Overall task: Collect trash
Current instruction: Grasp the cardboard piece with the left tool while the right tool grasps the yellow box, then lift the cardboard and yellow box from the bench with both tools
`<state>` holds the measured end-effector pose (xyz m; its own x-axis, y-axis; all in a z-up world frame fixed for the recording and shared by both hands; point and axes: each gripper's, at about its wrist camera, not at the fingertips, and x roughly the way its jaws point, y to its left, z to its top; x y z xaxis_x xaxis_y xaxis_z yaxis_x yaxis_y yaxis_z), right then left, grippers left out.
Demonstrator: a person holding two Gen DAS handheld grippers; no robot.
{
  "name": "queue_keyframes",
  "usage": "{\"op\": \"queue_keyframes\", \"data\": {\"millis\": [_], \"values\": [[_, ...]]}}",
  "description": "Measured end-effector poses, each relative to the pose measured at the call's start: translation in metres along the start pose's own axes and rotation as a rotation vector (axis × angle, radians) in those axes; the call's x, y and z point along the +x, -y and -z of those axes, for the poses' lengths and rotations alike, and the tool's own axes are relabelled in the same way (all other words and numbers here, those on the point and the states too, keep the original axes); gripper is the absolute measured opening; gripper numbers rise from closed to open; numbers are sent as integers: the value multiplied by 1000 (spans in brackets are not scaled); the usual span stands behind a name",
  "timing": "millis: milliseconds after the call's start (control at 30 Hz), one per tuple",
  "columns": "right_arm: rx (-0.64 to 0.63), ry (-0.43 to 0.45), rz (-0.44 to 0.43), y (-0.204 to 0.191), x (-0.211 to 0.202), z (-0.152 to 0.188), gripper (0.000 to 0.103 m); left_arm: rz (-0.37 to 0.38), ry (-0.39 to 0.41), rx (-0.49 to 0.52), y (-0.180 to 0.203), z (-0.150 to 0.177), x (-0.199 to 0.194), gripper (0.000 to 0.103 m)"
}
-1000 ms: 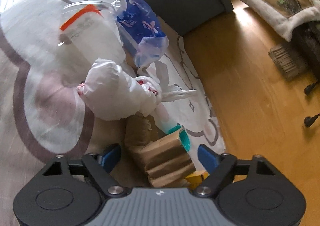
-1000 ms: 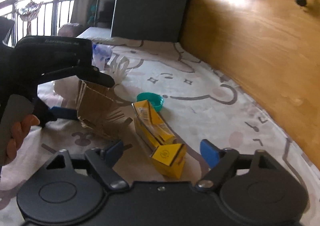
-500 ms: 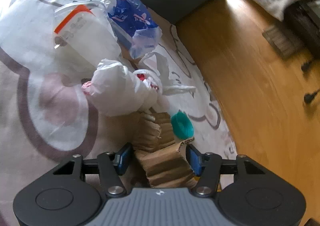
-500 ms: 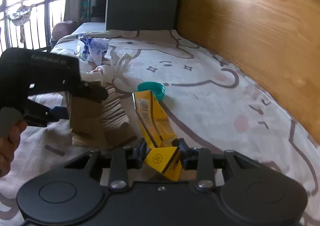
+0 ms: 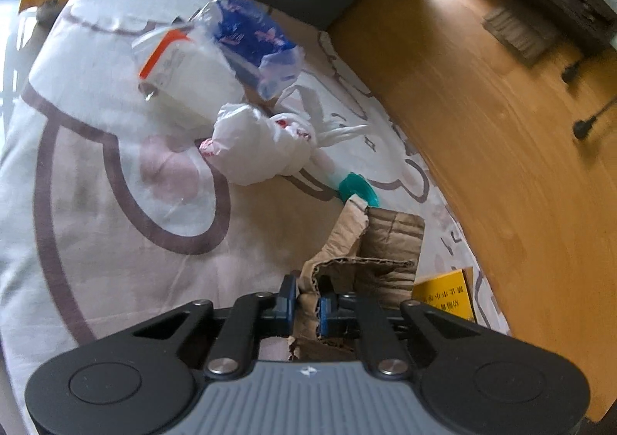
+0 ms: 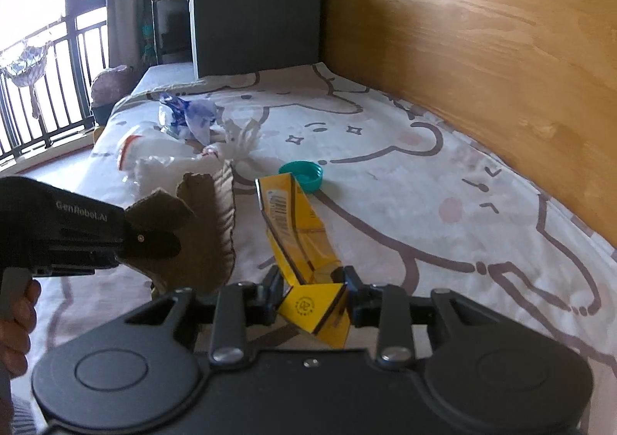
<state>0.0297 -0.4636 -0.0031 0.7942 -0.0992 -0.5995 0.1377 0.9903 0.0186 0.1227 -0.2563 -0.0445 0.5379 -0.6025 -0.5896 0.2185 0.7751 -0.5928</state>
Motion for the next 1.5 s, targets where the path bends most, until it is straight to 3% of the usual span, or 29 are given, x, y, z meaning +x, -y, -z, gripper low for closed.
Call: {"op": "queue_keyframes", "data": {"millis": [400,600,833,1500], "values": [[107,64,-12,-8,-45,-13,33,-52,92,216,32,2,-62,12],[121,93,-19,-17,-64,-18,33,-137,134,314,32,4,-95,12],[108,98,-36,-35,-80,-16,33,-215,141,327,17,7,-122,12],[65,94,-86,-97,-80,-18,33,-304,207,364,-20,-3,-186,12]]}}
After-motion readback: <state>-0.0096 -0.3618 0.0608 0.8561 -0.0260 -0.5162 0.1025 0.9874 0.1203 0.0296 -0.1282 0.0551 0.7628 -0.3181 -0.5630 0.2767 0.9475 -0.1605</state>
